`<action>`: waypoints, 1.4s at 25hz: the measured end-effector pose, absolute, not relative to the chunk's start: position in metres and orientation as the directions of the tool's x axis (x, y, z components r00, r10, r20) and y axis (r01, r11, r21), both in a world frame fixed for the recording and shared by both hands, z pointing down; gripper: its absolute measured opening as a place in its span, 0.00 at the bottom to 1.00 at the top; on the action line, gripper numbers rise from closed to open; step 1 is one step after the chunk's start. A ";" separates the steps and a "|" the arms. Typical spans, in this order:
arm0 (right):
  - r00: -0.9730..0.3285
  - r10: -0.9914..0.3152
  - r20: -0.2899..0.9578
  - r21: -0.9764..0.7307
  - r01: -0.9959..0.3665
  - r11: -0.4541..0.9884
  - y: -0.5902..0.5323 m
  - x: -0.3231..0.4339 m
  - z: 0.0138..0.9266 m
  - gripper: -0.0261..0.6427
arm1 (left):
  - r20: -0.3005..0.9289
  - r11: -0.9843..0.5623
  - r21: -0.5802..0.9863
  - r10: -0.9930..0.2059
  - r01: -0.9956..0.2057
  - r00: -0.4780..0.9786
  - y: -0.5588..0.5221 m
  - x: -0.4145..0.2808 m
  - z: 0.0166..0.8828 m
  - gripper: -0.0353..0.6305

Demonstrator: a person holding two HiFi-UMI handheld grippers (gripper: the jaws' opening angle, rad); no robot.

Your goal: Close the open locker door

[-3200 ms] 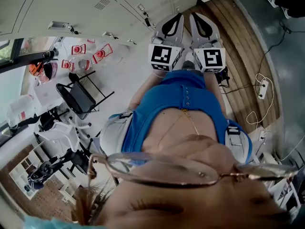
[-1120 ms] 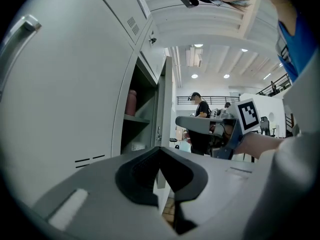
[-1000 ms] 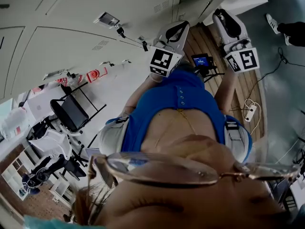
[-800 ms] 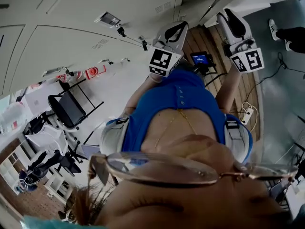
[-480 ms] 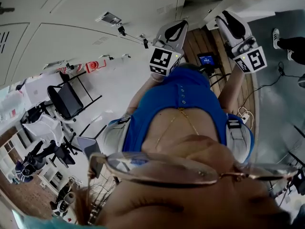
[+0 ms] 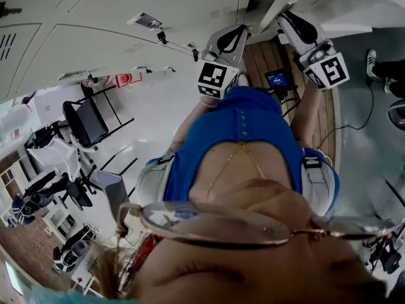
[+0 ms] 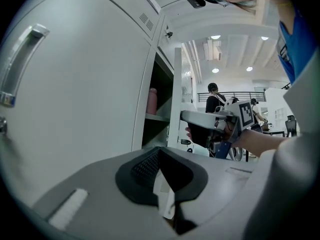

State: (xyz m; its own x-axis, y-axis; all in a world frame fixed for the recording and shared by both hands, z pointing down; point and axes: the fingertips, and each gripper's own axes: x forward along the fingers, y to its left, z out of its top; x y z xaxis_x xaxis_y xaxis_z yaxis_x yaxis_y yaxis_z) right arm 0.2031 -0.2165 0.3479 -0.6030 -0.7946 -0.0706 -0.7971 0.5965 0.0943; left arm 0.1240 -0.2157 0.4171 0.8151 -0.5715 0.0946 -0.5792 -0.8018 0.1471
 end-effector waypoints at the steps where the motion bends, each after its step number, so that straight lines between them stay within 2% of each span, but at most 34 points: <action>1: -0.604 -0.794 -0.070 0.099 -0.796 0.597 -0.220 0.202 0.348 0.12 | 0.097 -0.797 0.147 -0.578 -0.586 0.810 -0.217 0.123 0.418 0.05; 21: -0.598 -0.798 -0.067 0.123 -0.799 0.588 -0.275 0.188 0.348 0.09 | 0.112 -0.673 0.140 -0.718 -0.726 0.687 -0.226 0.088 0.424 0.05; 35: -0.488 -0.872 -0.037 0.222 -0.855 0.469 -0.293 0.185 0.348 0.09 | 0.116 -0.652 0.145 -0.735 -0.744 0.668 -0.232 0.080 0.421 0.05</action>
